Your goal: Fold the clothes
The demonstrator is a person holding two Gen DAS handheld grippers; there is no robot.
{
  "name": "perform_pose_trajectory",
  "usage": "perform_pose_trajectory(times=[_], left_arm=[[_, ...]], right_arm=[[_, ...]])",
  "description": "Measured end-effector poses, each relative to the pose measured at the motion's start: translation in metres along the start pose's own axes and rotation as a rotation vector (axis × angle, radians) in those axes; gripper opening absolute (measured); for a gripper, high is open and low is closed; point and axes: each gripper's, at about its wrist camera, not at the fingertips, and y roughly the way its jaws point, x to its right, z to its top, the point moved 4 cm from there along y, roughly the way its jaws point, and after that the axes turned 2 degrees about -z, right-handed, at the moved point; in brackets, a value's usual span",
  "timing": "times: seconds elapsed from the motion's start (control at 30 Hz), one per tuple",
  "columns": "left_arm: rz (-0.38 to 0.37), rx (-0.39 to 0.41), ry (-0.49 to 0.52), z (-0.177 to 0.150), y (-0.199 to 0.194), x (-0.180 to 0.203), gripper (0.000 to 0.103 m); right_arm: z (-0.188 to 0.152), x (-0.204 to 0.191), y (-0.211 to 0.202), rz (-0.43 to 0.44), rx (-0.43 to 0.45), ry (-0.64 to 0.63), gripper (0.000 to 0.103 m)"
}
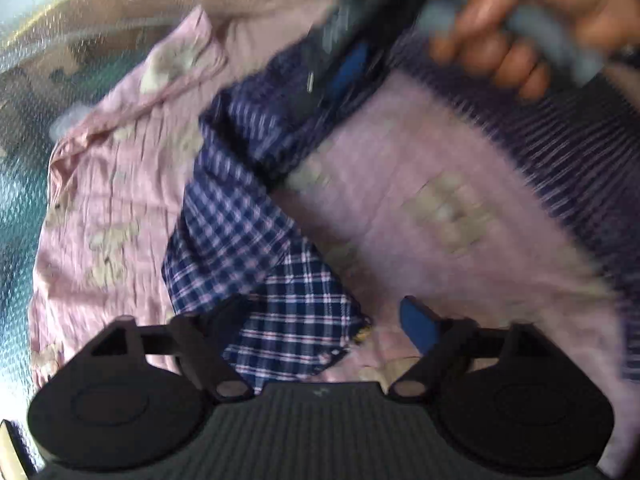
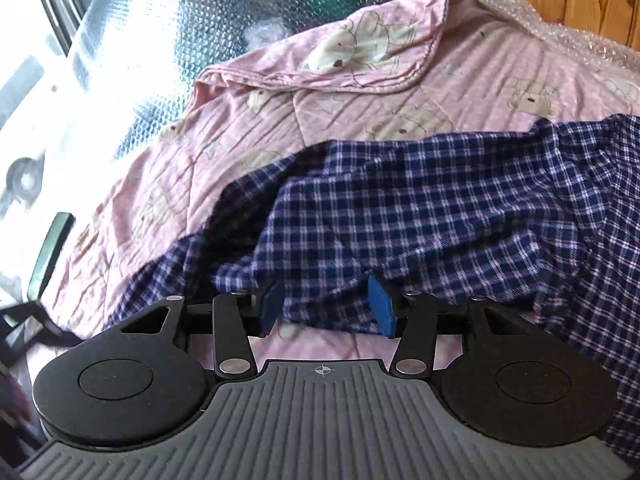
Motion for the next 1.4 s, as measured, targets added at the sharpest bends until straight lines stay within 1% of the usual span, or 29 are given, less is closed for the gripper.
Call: perform_pose_trajectory(times=[0.03, 0.07, 0.1, 0.13, 0.2, 0.23, 0.3, 0.33, 0.4, 0.47, 0.53, 0.57, 0.6, 0.67, 0.73, 0.8, 0.83, 0.87, 0.9, 0.93, 0.97, 1.03, 1.07, 1.13, 1.17, 1.2, 1.27, 1.33, 1.4], left_arm=[[-0.008, 0.010, -0.052, 0.001, -0.004, -0.013, 0.042], [-0.016, 0.021, -0.103, 0.003, -0.008, -0.026, 0.005], [-0.060, 0.045, -0.202, 0.005, -0.017, -0.048, 0.006], [-0.112, 0.073, -0.311, 0.008, -0.028, -0.071, 0.005], [-0.116, 0.132, -0.539, 0.006, -0.049, -0.131, 0.005], [-0.132, 0.167, -0.673, 0.001, -0.057, -0.164, 0.005], [-0.199, 0.219, -0.905, -0.016, -0.057, -0.219, 0.006], [-0.234, 0.244, -1.020, -0.026, -0.057, -0.246, 0.007], [-0.246, 0.225, -1.097, -0.037, -0.044, -0.273, 0.007], [-0.251, 0.200, -1.161, -0.048, -0.030, -0.297, 0.007], [-0.273, 0.184, -1.209, -0.052, -0.023, -0.304, 0.006], [-0.289, 0.175, -1.226, -0.054, -0.022, -0.305, 0.006], [-0.287, 0.160, -1.216, -0.056, -0.024, -0.304, 0.006], [-0.264, 0.134, -1.197, -0.062, -0.026, -0.299, 0.006], [-0.242, 0.109, -1.180, -0.067, -0.028, -0.294, 0.008], [-0.184, 0.084, -1.200, -0.068, -0.022, -0.295, 0.015], [-0.126, 0.072, -1.204, -0.070, -0.023, -0.298, 0.021], [-0.063, 0.059, -1.205, -0.072, -0.025, -0.302, 0.033], [-0.024, 0.059, -1.204, -0.072, -0.027, -0.306, 0.041], [0.001, 0.078, -1.192, -0.070, -0.036, -0.308, 0.052], [0.024, 0.099, -1.177, -0.069, -0.046, -0.310, 0.054], [0.052, 0.129, -1.123, -0.061, -0.068, -0.309, 0.054], [0.067, 0.140, -1.087, -0.055, -0.078, -0.305, 0.054], [0.062, 0.157, -1.002, -0.033, -0.090, -0.286, 0.056], [0.057, 0.166, -0.958, -0.021, -0.095, -0.275, 0.058], [0.024, 0.167, -0.924, -0.007, -0.094, -0.259, 0.059], [-0.055, 0.165, -0.858, 0.022, -0.089, -0.225, 0.060], [-0.155, 0.152, -0.802, 0.053, -0.074, -0.183, 0.060], [-0.271, 0.128, -0.736, 0.088, -0.055, -0.127, 0.060]], right_arm=[[0.002, 0.001, -0.003, -0.006, 0.008, 0.007, 0.050], [0.004, 0.005, -0.008, -0.013, 0.021, 0.014, 0.051], [0.007, 0.009, -0.015, -0.019, 0.034, 0.022, 0.051], [0.009, 0.016, -0.022, -0.031, 0.051, 0.030, 0.051], [0.011, 0.033, -0.039, -0.072, 0.093, 0.054, 0.052], [0.013, 0.043, -0.045, -0.103, 0.115, 0.071, 0.052], [0.013, 0.068, -0.056, -0.182, 0.143, 0.123, 0.052], [0.011, 0.079, -0.055, -0.218, 0.138, 0.144, 0.052], [0.007, 0.100, -0.050, -0.285, 0.116, 0.171, 0.051], [-0.004, 0.109, -0.031, -0.300, 0.043, 0.151, 0.051], [-0.012, 0.102, -0.021, -0.319, 0.027, 0.038, 0.053], [-0.012, 0.099, -0.022, -0.322, 0.025, 0.004, 0.050], [-0.010, 0.098, -0.027, -0.318, 0.019, -0.001, 0.049], [0.001, 0.097, -0.040, -0.302, 0.076, 0.013, 0.049], [0.016, 0.102, -0.045, -0.328, 0.127, 0.008, 0.049], [0.023, 0.110, -0.026, -0.323, 0.096, 0.012, 0.049], [0.026, 0.114, -0.014, -0.314, 0.070, 0.016, 0.050], [0.028, 0.118, -0.001, -0.304, 0.044, 0.021, 0.061], [0.031, 0.117, 0.008, -0.286, 0.044, -0.006, 0.072], [0.031, 0.113, 0.011, -0.275, 0.044, -0.047, 0.082], [0.032, 0.110, 0.013, -0.276, 0.025, -0.078, 0.072], [0.029, 0.108, -0.007, -0.249, 0.065, -0.057, 0.053], [0.024, 0.110, -0.025, -0.239, 0.114, -0.021, 0.059], [0.005, 0.125, -0.070, -0.245, 0.217, 0.065, 0.063], [-0.010, 0.135, -0.089, -0.265, 0.251, 0.106, 0.063], [-0.029, 0.148, -0.105, -0.300, 0.269, 0.147, 0.063], [-0.075, 0.184, -0.122, -0.388, 0.251, 0.239, 0.062], [-0.121, 0.224, -0.131, -0.470, 0.194, 0.348, 0.058], [-0.162, 0.251, -0.142, -0.521, 0.168, 0.414, 0.058]])
